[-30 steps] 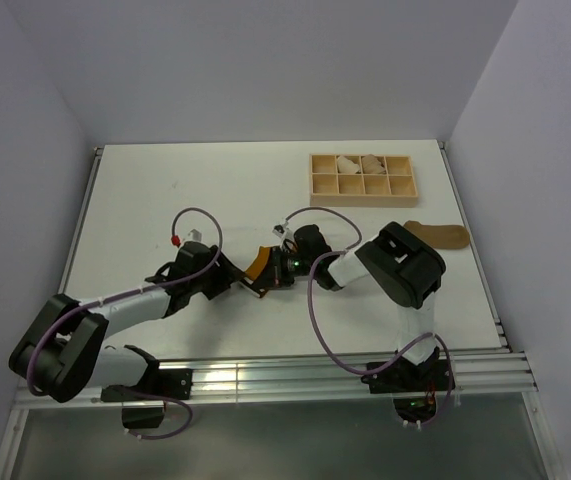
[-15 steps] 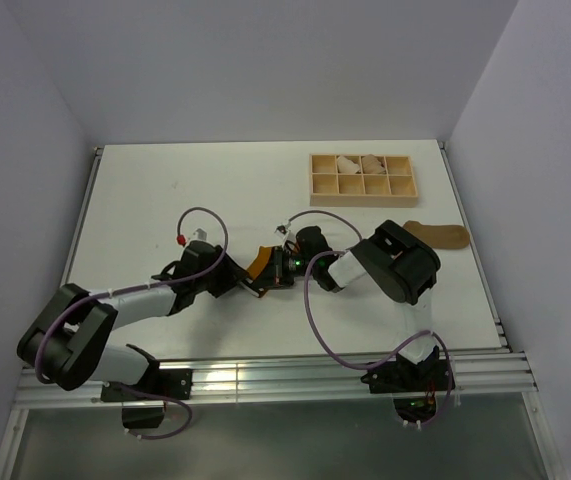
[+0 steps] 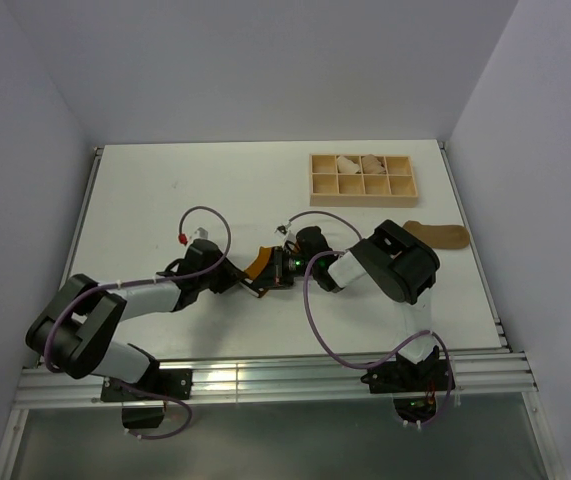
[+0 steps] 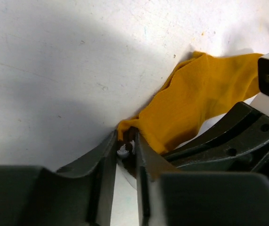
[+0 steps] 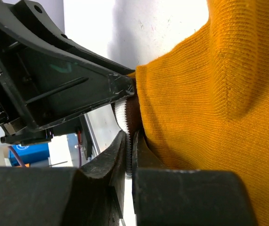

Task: Roll the socks
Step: Roll the sock at the center of the board.

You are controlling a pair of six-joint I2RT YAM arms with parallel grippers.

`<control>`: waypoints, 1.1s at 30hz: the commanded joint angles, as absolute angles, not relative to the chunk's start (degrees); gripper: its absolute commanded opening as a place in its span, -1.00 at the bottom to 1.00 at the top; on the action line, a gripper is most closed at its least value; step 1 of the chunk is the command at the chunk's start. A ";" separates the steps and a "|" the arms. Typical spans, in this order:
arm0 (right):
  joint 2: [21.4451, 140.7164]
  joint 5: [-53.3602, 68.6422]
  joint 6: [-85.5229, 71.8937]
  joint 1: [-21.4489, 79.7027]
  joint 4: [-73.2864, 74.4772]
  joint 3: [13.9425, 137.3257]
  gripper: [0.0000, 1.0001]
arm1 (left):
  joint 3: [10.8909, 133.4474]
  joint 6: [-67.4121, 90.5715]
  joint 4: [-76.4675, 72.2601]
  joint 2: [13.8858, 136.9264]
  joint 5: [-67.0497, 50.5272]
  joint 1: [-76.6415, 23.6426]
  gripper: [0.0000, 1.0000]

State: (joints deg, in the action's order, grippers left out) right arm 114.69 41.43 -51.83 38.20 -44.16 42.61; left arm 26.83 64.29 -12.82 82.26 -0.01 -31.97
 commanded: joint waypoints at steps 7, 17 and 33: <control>111.63 39.55 -46.60 37.79 -41.06 41.66 -0.43 | 29.62 61.96 -8.53 84.37 2.11 -32.52 -0.94; 93.54 18.93 -20.68 42.43 -14.26 45.52 0.11 | 34.53 59.41 -0.62 85.08 3.60 -32.43 -0.99; 94.56 -19.50 6.93 66.35 -17.67 46.49 0.20 | 36.74 56.34 3.43 83.93 3.08 -32.52 -0.99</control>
State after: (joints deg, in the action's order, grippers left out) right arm 92.60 -11.92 0.03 64.90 -14.52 45.58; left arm 35.38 58.87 0.97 84.64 1.89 -32.34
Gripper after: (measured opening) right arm 0.596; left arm 0.187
